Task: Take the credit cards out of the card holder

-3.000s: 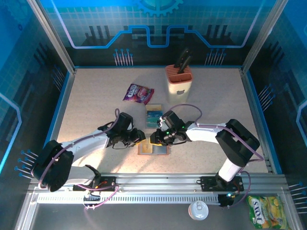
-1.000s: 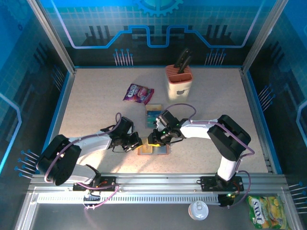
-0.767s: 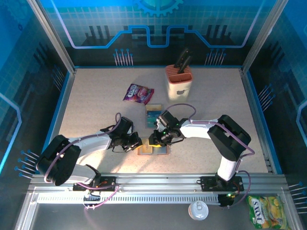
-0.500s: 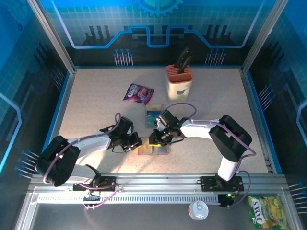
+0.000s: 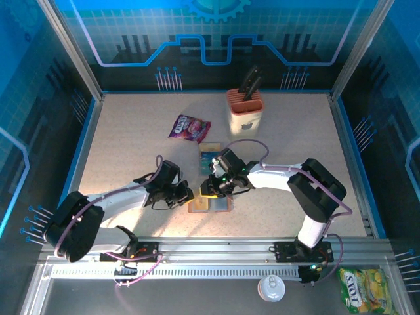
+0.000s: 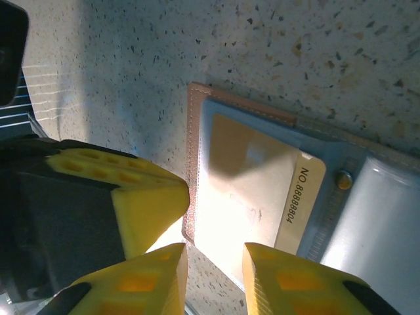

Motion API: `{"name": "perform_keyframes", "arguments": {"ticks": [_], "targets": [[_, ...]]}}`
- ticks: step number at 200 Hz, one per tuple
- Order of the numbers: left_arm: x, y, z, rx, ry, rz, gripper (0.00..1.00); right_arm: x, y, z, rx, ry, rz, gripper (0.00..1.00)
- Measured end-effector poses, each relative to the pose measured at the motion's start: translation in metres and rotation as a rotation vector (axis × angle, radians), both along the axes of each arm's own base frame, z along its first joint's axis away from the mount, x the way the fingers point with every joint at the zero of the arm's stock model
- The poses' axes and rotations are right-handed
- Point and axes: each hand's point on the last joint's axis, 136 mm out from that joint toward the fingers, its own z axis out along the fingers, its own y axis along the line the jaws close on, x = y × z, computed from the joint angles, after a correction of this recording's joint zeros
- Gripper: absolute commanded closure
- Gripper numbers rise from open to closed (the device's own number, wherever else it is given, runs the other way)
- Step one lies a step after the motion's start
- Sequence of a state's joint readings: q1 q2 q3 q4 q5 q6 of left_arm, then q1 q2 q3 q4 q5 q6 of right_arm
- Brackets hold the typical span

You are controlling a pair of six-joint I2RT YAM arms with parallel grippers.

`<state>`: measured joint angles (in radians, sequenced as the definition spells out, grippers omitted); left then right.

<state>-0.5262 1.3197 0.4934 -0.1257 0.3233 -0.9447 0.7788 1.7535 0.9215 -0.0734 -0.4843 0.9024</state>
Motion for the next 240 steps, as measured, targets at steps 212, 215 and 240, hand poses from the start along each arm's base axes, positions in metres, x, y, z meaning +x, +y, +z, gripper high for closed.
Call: {"name": "perform_keyframes", "arguments": {"ticks": [212,215,240], "targets": [[-0.004,-0.003,-0.012,-0.006,0.048,-0.015,0.98,-0.006,-0.014,-0.021,-0.116,0.048,0.006,0.69],[-0.004,-0.003,-0.012,-0.006,0.048,-0.015,0.98,-0.007,-0.014,-0.021,-0.117,0.049,0.006,0.69],[-0.004,-0.003,-0.012,-0.006,0.048,-0.015,0.98,-0.007,-0.014,-0.021,-0.119,0.051,0.006,0.69]]}}
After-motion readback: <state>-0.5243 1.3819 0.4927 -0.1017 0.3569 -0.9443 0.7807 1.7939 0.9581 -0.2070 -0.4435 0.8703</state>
